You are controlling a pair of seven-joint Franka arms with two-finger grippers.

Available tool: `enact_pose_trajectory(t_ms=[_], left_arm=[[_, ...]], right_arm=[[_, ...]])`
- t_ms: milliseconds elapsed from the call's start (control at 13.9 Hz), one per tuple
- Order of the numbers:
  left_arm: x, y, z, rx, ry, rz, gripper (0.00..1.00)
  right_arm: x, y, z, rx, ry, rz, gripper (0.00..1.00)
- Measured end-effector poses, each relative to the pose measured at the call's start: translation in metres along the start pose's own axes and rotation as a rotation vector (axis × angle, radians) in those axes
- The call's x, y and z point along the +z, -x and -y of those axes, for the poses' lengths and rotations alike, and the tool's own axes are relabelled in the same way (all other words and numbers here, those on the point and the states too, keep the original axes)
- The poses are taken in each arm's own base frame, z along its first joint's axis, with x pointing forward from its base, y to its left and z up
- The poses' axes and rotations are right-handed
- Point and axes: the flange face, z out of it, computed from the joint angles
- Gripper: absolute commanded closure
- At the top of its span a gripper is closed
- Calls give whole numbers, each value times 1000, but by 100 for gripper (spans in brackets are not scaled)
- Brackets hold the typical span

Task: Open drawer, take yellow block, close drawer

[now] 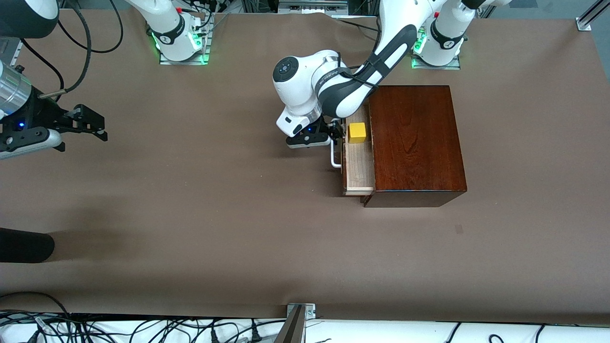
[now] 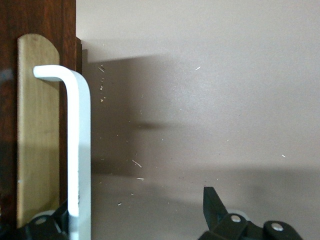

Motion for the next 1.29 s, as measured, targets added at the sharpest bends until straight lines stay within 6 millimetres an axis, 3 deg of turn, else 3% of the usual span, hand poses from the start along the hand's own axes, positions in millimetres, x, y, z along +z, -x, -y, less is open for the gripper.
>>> enact_pose_trajectory(t_ms=[360,575,863,1079,1295], left_arm=[[-6,0,-3,0,-21,7,0],[-30,7,-12,10,-49,9,0],[-53,1,-6,62,-99,22,0],[-87,-23,26,137,-119,19,0],[-129,-56,84,136,-73,73,0]], right_arm=[[0,1,-6,11,1,-1,0],[0,0,-5,8,1,-1,0],[1,-2,4,-9,-2,-1,0],[3,-3,10,-17,-3,3,0],[8,-6,17,-30,-4,10,0]])
